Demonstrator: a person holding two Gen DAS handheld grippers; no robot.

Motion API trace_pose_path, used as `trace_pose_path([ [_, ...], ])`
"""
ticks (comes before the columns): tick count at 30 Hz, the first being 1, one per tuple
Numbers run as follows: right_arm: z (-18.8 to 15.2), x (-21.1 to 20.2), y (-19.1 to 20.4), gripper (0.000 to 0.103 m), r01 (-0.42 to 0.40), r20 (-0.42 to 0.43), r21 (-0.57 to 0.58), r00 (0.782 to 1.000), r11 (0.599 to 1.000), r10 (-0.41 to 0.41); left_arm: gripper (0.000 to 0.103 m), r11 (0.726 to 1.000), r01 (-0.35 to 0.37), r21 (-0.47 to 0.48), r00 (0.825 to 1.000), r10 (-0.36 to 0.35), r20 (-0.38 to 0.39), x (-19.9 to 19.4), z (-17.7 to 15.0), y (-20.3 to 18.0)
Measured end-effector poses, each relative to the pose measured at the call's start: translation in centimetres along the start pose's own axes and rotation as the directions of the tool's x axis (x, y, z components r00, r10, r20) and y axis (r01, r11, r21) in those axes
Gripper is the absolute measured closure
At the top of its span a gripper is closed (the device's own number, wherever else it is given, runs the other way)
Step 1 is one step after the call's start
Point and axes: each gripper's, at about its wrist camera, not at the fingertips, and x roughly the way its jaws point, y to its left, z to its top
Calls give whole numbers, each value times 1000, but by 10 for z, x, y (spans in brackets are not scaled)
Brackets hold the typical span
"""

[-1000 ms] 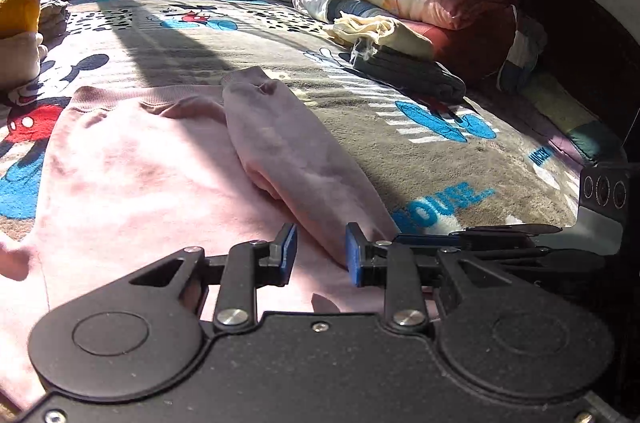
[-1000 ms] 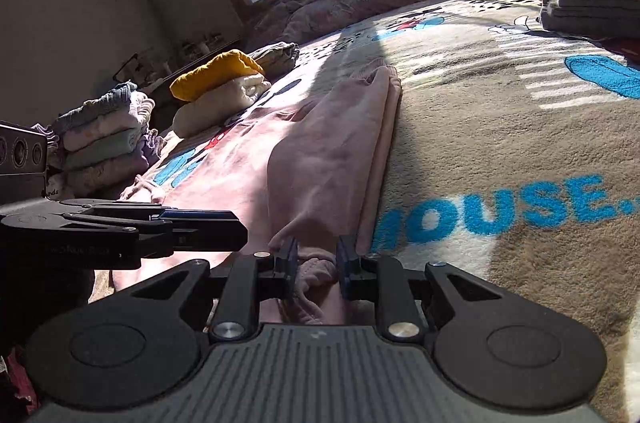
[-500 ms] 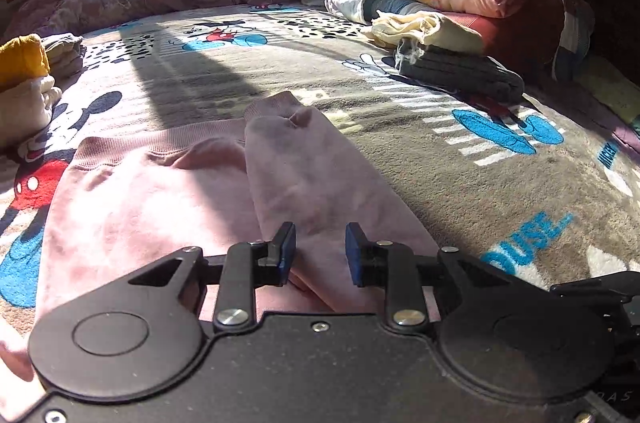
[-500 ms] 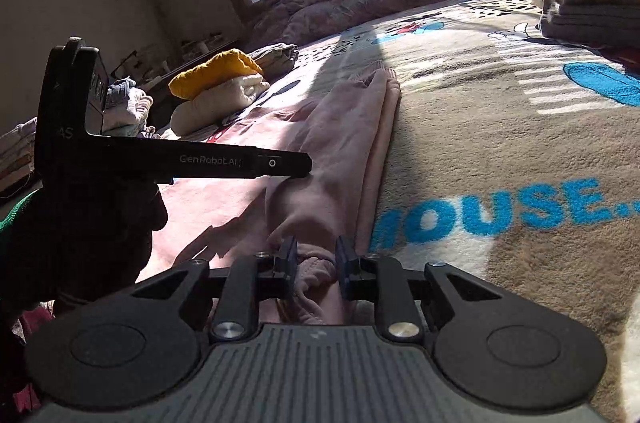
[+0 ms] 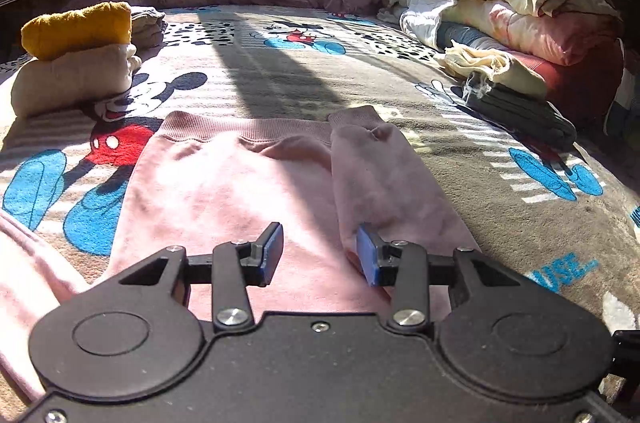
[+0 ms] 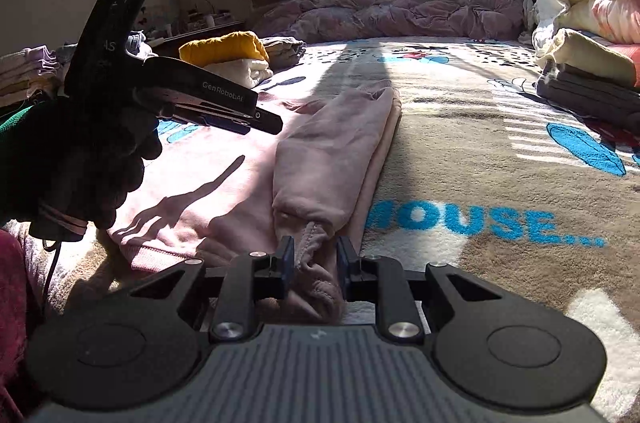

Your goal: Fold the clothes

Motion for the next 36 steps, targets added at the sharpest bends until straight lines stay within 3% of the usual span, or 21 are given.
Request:
trace_pose_path([
  [6, -1, -25, 11, 80, -8, 55, -11, 998, 1000, 8, 63, 990, -14, -138, 999, 21, 48, -53, -30, 18],
  [10, -1, -33, 12, 71, -51, 85, 23, 995, 998, 49, 54, 954, -46, -295, 998, 56, 28, -78, -58, 49],
  [13, -1, -33, 13, 66, -100, 90, 80, 992, 992, 93, 54, 890, -132, -437, 986, 162, 31, -90, -60, 87],
  [15, -1, -32, 14, 61, -129, 85, 124, 989, 984, 119, 54, 822, -176, -542, 971, 235, 42, -101, -63, 113],
  [18, -2, -32, 15, 53, -190, 94, 215, 980, 958, 173, 54, 724, -188, -664, 958, 283, 37, -112, -71, 144],
  [24, -5, -28, 4, 44, -272, 140, 398, 962, 876, 235, 54, 571, -145, -808, 957, 287, 32, -116, -87, 190],
  [29, -9, -17, -5, 38, -277, 143, 467, 961, 840, 238, 54, 459, -41, -888, 962, 259, 90, -104, -94, 226],
  [32, -8, -10, -9, 32, -283, 151, 489, 959, 825, 239, 63, 384, 22, -923, 957, 258, 130, -97, -95, 250],
  [34, -8, -8, -12, 31, -290, 159, 502, 957, 815, 243, 68, 357, 44, -933, 958, 250, 141, -93, -96, 265],
  [36, -7, -6, -17, 30, -292, 168, 514, 956, 807, 239, 72, 352, 59, -934, 959, 240, 151, -88, -96, 276],
])
